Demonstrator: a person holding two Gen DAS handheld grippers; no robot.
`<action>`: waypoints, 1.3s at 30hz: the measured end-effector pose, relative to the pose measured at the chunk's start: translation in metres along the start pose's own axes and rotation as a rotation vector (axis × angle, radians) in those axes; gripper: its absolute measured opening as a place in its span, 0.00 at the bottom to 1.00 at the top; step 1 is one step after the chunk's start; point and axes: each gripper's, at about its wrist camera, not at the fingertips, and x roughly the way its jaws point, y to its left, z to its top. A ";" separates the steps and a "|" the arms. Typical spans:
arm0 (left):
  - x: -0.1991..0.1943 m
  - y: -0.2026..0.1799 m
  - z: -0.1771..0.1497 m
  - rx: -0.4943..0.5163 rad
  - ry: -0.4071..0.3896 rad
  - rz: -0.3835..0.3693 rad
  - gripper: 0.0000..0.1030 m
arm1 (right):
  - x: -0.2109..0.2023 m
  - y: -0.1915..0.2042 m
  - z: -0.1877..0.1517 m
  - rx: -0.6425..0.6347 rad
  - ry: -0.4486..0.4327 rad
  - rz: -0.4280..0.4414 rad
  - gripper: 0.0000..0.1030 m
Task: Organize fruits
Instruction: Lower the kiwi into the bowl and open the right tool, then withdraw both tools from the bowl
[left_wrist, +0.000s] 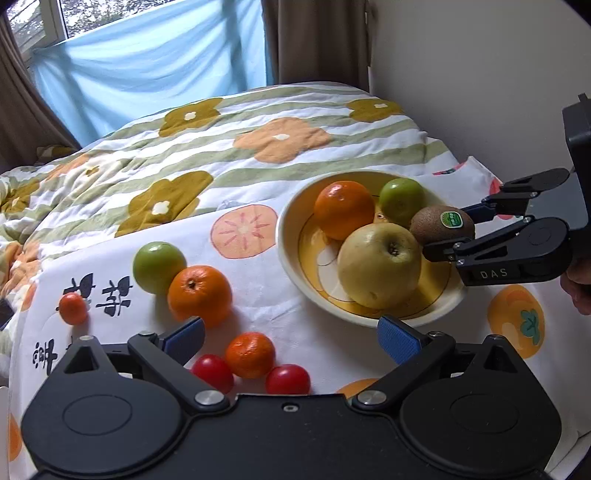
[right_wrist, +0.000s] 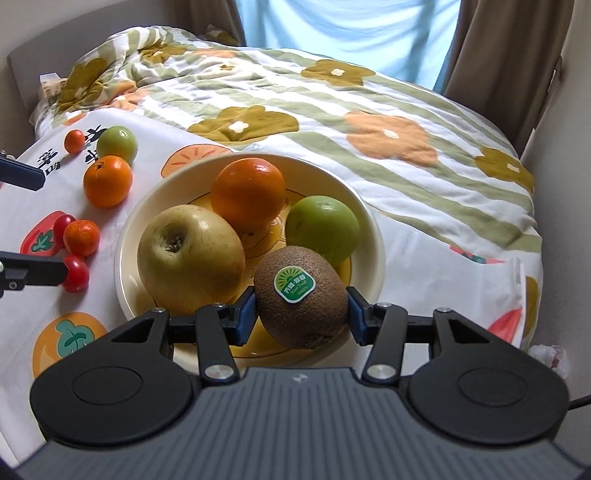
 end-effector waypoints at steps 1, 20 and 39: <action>-0.001 0.001 0.000 -0.005 -0.001 0.005 0.99 | 0.000 0.002 0.000 -0.010 -0.004 -0.007 0.64; -0.031 0.006 -0.005 -0.024 -0.054 0.059 0.99 | -0.051 -0.005 -0.016 0.026 -0.100 -0.090 1.00; -0.098 0.041 -0.035 -0.073 -0.150 0.181 0.99 | -0.115 0.027 0.006 0.175 -0.187 0.048 1.00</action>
